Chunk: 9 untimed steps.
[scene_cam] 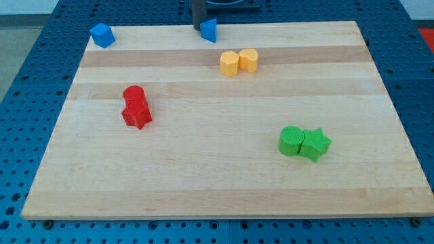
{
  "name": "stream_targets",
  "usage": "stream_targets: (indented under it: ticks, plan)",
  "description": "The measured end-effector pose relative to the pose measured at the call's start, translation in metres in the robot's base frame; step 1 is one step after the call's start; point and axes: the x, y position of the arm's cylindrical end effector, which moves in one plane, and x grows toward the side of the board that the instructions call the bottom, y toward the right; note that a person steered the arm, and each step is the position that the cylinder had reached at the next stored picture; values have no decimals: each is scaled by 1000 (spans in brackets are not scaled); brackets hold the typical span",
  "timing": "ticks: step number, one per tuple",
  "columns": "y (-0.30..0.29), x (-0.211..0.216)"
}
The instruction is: Move your arm towards the left side of the red blocks
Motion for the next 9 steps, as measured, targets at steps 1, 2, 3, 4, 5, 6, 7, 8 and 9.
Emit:
stream_targets:
  ticks: [1, 2, 3, 4, 5, 6, 7, 8, 9]
  plan:
    - [0, 0]
    - [0, 0]
    - [-8, 0]
    - [-50, 3]
    - [-101, 42]
    - [-127, 100]
    - [-129, 121]
    - [-154, 121]
    - [-199, 121]
